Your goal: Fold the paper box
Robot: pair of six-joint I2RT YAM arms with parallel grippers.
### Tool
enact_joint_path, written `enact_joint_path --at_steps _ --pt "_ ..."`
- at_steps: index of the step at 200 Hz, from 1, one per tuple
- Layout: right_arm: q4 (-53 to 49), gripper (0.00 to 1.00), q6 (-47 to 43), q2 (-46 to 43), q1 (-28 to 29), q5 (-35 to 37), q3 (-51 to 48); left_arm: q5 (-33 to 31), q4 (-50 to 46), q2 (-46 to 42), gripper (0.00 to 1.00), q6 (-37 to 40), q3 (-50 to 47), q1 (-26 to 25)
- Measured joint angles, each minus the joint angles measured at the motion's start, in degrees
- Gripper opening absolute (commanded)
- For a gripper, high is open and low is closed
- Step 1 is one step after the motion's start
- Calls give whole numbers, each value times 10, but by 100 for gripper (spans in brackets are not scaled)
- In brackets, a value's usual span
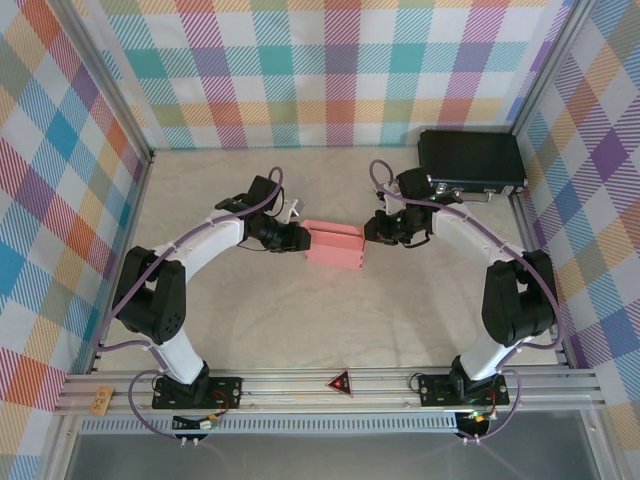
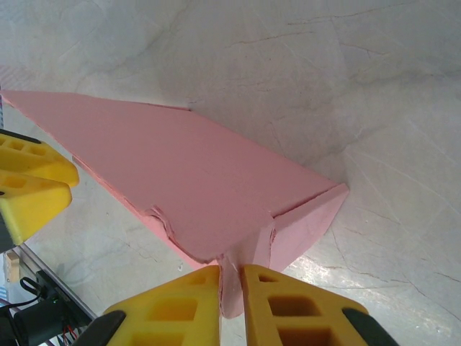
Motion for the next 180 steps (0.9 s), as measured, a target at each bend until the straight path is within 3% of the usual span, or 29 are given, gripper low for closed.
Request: enact_joint_path --at_steps 104,180 --pt "-9 23 -1 0 0 0 1 0 0 4 29 1 7 -4" --pt "-10 28 -9 0 0 0 1 -11 0 -12 45 13 7 -4"
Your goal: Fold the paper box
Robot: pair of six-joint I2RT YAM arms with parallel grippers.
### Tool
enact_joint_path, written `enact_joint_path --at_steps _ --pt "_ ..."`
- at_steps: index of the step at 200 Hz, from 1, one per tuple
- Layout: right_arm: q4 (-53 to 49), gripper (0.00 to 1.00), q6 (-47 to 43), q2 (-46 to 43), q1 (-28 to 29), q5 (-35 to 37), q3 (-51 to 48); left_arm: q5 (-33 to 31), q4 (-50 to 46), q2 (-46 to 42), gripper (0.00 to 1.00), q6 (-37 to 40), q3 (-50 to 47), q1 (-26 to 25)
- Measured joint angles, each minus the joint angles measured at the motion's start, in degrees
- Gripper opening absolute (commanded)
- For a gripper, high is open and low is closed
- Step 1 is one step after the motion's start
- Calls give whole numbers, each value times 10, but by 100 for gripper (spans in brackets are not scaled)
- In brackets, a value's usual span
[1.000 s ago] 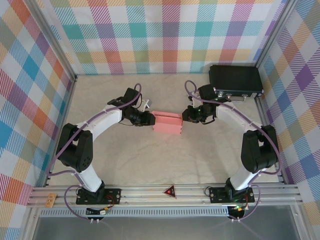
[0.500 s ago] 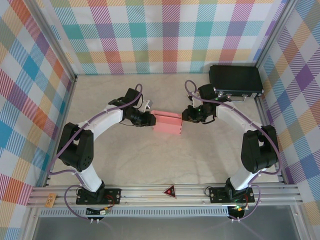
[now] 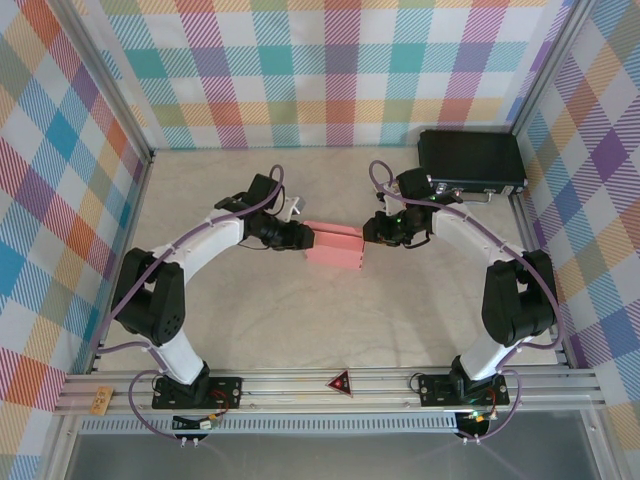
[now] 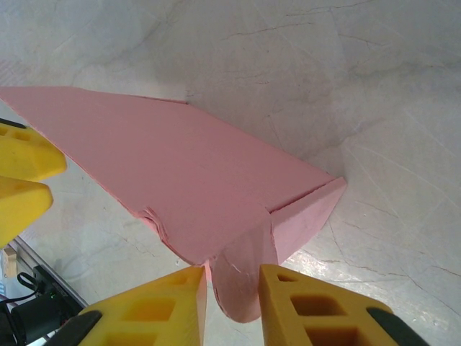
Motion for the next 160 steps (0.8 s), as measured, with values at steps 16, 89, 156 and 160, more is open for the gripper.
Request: enact_joint_path --at_steps 16,89,156,160 --pt "-2 29 -2 0 0 0 0 -10 0 -13 47 2 0 0" --pt "-4 29 -2 0 0 1 0 -73 -17 -36 50 19 26 1" --pt "-4 29 -2 0 0 2 0 -118 -31 -19 57 64 67 1" --pt "-4 29 -2 0 0 2 0 -118 -32 -14 57 68 71 1"
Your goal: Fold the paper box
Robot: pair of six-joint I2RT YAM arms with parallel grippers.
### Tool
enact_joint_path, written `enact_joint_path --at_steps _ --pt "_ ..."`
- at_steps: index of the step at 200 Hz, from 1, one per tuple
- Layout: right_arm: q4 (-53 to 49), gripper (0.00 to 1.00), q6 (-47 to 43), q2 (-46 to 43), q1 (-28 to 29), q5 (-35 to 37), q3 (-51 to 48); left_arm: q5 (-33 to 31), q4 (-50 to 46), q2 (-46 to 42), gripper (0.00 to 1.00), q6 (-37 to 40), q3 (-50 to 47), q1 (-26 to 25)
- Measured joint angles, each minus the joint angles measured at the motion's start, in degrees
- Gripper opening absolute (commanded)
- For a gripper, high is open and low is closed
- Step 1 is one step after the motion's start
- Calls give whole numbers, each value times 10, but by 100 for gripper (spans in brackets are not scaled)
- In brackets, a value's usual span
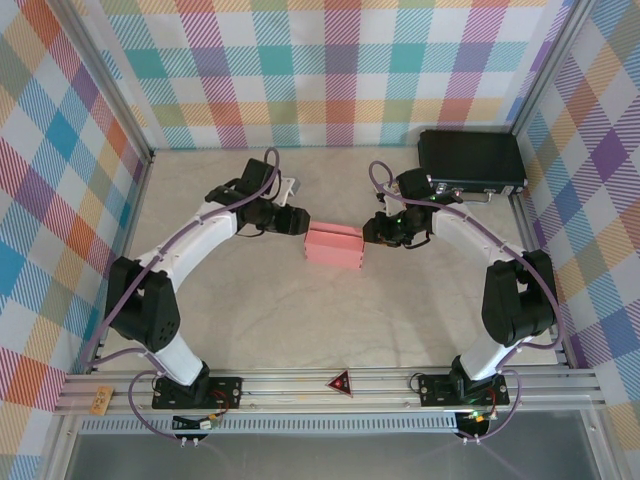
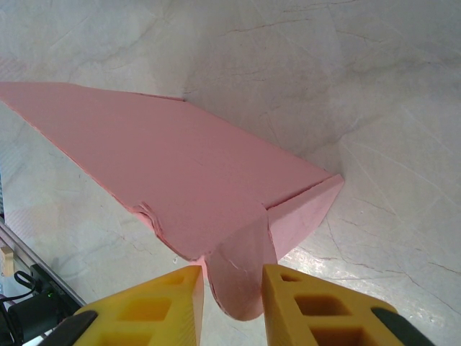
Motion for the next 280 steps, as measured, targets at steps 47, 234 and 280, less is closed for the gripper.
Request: enact_joint_path --at_steps 47,234,280 --pt "-1 25 0 0 0 0 0 16 0 46 50 24 16 0" --pt "0 20 0 7 0 -4 7 57 19 53 28 6 -10 0" --pt "-1 20 2 10 0 -11 7 61 20 53 27 4 -17 0"
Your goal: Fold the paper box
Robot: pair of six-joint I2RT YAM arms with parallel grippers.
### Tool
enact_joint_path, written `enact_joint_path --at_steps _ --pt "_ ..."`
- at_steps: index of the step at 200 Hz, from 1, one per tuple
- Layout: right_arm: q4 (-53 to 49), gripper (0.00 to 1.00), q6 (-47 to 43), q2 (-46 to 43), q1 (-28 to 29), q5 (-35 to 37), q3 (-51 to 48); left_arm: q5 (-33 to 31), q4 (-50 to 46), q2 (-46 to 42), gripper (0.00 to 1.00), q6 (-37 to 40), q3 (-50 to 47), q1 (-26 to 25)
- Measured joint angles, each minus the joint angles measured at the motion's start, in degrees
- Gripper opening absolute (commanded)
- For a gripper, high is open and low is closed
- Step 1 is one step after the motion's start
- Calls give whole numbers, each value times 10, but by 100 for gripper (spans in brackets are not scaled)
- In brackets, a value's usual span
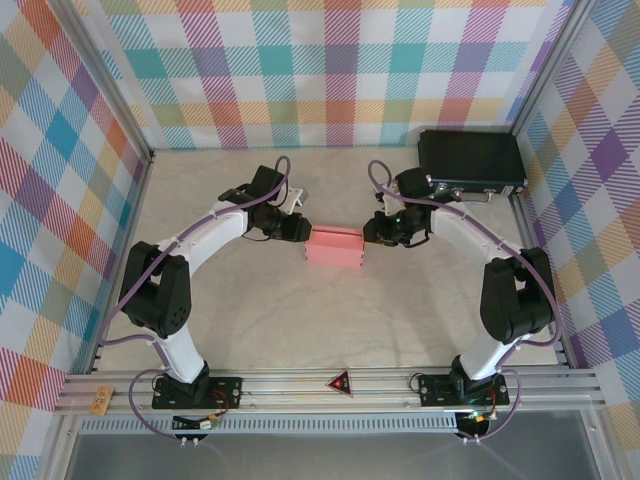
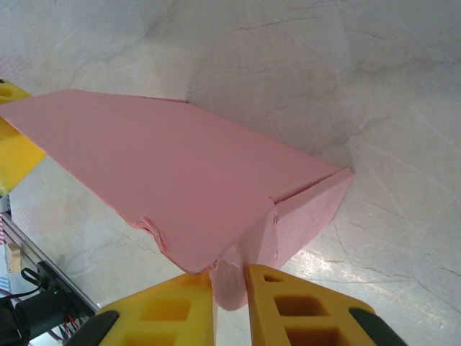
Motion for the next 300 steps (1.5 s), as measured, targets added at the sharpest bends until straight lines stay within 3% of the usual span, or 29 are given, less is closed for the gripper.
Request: enact_joint_path --at_steps 100,198,240,300 --pt "-5 28 0 0 0 10 0 0 0 0 29 -2 0 0" --pt "-9 28 -2 0 0 29 0 -2 0 0 40 -11 0 0" --pt "-9 20 -2 0 0 31 0 -2 0 0 37 -11 0 0" --pt "-9 18 -2 0 0 30 0 0 0 0 30 -13 0 0"
